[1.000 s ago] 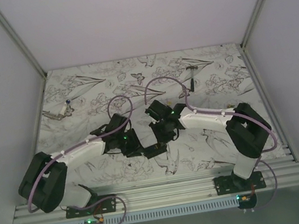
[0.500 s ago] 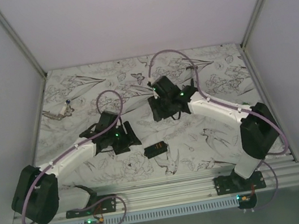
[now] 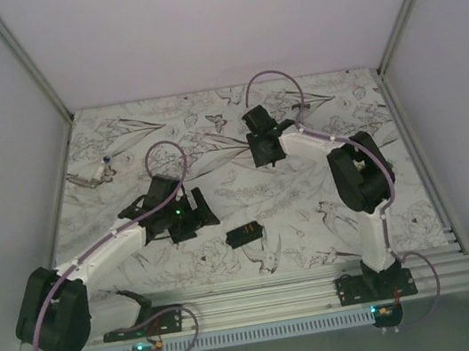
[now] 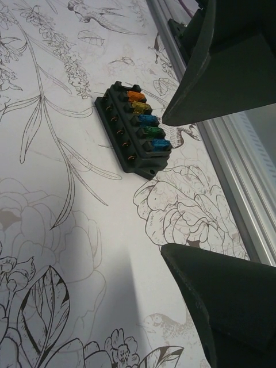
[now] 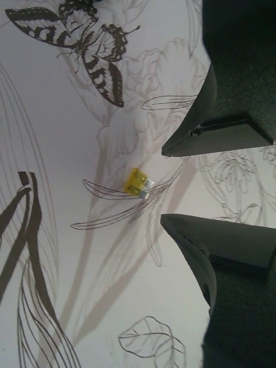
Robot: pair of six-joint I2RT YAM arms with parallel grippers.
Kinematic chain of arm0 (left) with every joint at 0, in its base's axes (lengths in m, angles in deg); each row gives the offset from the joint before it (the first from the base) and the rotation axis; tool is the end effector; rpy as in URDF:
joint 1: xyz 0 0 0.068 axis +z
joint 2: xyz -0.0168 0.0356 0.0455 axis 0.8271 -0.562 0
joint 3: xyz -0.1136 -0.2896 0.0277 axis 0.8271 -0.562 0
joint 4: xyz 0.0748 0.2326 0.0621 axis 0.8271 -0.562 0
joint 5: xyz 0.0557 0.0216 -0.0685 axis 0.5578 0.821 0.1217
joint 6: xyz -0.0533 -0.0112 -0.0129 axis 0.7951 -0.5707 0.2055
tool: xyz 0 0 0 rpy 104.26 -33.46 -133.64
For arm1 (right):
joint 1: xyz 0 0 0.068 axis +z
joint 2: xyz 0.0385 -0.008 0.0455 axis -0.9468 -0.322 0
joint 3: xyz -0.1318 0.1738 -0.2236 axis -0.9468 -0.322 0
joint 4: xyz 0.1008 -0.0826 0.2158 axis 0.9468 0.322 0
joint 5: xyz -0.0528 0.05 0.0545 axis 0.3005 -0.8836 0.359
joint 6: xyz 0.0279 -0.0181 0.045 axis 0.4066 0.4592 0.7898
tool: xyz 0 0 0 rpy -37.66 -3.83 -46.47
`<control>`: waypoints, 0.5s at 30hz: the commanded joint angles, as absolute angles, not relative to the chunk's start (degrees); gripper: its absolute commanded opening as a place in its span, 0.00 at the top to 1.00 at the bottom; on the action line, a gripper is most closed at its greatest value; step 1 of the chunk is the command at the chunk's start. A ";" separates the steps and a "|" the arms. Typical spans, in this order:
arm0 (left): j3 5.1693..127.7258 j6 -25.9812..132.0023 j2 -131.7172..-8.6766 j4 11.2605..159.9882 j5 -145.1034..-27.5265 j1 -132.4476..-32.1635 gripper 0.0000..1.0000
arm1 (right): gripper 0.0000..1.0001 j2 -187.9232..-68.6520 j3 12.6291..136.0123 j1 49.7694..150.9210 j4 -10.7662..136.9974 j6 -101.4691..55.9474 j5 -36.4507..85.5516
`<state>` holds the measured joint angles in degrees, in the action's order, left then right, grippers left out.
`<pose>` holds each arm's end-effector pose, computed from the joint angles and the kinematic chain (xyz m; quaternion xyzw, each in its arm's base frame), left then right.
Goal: Snap on the fuse box
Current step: Pick up the fuse from the center of the board.
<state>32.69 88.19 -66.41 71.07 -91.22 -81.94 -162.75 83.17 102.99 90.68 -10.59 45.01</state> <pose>0.2039 -0.1098 0.2443 -0.1221 0.9128 -0.3082 0.2384 0.3791 0.2248 0.2227 -0.0772 0.9555 0.0158 0.2844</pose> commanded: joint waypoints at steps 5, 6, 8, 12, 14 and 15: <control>32.23 86.87 -67.04 69.38 -91.70 -81.37 0.10 | 0.51 -168.16 89.90 102.35 88.10 -6.83 51.81; 32.18 86.91 -67.04 69.42 -91.70 -81.38 0.10 | 0.52 -168.77 90.25 102.38 88.56 -6.03 52.49; 32.03 87.00 -67.04 69.37 -91.60 -81.38 0.09 | 0.54 -169.69 90.92 102.35 89.44 -4.82 52.98; 31.89 87.13 -67.04 69.42 -91.67 -81.38 0.09 | 0.58 -170.51 91.46 102.42 91.52 -1.94 53.99; 31.96 87.13 -67.04 69.38 -91.79 -81.40 0.09 | 0.58 -170.87 91.57 102.38 92.06 -1.21 53.56; 31.98 87.13 -67.04 69.44 -91.89 -81.43 0.09 | 0.58 -171.09 91.66 102.40 92.37 -0.95 53.11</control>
